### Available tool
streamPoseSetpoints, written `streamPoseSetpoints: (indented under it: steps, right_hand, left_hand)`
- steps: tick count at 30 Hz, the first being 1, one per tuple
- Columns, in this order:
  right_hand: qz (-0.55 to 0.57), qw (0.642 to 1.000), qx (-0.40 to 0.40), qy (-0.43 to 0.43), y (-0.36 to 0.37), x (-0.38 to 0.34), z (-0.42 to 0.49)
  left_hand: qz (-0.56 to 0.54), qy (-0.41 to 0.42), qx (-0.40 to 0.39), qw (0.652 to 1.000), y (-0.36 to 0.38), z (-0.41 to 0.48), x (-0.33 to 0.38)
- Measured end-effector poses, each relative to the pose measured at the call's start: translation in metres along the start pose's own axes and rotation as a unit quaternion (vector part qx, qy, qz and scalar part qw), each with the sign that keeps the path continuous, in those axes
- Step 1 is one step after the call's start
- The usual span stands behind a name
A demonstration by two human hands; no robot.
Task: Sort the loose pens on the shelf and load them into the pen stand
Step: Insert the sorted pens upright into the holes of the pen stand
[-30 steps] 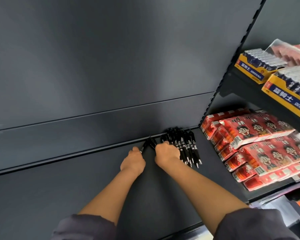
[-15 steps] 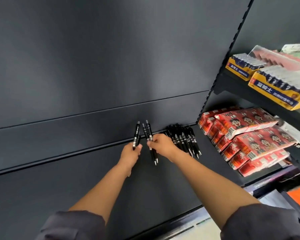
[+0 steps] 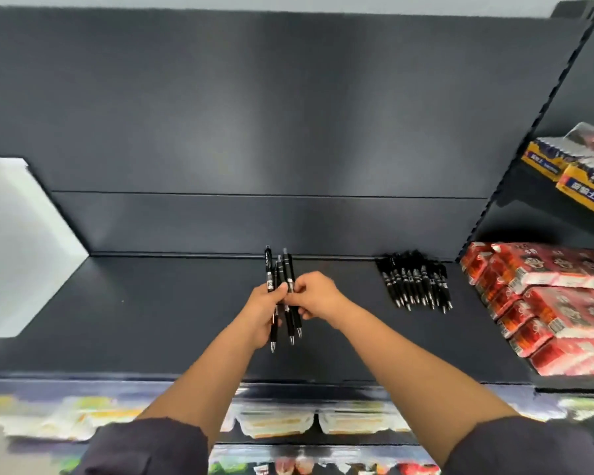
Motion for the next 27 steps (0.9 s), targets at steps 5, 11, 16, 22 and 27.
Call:
streamPoseSetpoints:
  steps: [5, 11, 16, 22, 27]
  right_hand:
    - [0.009, 0.997, -0.056, -0.060, 0.070, -0.039, -0.036]
    - [0.060, 0.980, -0.159, -0.103, 0.158, -0.112, -0.071]
    - [0.047, 0.967, -0.207, -0.142, 0.243, -0.178, -0.090]
    - [0.120, 0.962, -0.186, -0.162, 0.354, -0.268, -0.103]
    - [0.153, 0.965, -0.128, -0.171, 0.419, -0.320, -0.104]
  left_hand:
    - [0.051, 0.049, 0.110, 0.991, -0.076, -0.061, 0.005]
    - [0.050, 0.096, 0.160, 0.981, -0.180, -0.122, 0.022]
    - [0.057, 0.106, 0.213, 0.970, -0.271, -0.156, 0.032]
    - [0.139, 0.119, 0.293, 0.938, -0.404, -0.199, 0.049]
    - [0.195, 0.121, 0.314, 0.921, -0.491, -0.217, 0.060]
Point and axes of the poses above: each hand's wrist, its own z-axis towards the middle knuckle, its own y-axis out of the palm, x = y × z, the point moved 4 cm from there along z, towards the middle knuckle, and after that the axes turned 12 degrees about y, right-handed, at the moved point
